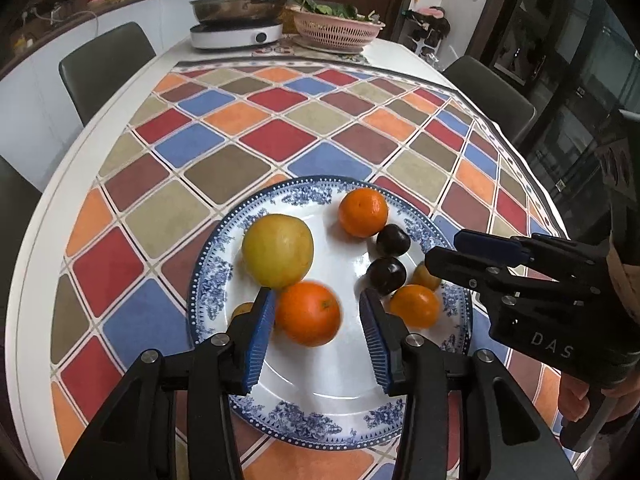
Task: Organize fruits
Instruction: 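Open both tools to set the brown fruit and orange onto the plate, then withdraw both open tools back from the plate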
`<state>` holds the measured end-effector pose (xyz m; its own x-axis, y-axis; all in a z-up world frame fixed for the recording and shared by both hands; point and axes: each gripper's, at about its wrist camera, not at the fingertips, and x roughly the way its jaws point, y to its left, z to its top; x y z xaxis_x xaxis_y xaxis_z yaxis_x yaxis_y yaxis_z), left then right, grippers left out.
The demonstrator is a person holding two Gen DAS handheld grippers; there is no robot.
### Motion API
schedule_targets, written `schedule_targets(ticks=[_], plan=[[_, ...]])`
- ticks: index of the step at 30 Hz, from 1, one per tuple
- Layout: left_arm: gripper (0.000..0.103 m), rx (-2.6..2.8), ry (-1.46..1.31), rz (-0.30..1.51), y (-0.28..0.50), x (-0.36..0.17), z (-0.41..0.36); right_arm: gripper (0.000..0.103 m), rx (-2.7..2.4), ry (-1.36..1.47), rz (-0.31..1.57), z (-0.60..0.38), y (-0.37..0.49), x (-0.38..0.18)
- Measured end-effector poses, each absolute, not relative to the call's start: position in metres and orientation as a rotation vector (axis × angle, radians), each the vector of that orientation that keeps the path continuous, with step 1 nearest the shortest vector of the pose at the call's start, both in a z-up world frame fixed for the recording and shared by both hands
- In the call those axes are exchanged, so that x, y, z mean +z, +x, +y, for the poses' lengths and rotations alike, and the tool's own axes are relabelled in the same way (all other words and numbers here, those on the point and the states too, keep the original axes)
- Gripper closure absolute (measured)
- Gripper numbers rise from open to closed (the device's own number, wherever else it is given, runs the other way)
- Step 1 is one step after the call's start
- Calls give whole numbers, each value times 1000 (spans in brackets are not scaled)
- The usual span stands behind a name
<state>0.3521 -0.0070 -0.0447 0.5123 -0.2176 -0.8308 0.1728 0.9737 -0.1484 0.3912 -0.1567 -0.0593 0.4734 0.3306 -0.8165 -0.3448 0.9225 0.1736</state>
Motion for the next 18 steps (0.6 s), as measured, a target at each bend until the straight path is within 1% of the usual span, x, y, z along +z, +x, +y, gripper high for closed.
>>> schedule_targets(ticks=[13, 18], plan=[[60, -211, 6, 875, 312, 5, -6, 66, 414, -19, 916, -160, 356, -21], [56, -205, 25, 815, 291, 27, -6, 66, 416, -26, 875, -160, 335, 0]])
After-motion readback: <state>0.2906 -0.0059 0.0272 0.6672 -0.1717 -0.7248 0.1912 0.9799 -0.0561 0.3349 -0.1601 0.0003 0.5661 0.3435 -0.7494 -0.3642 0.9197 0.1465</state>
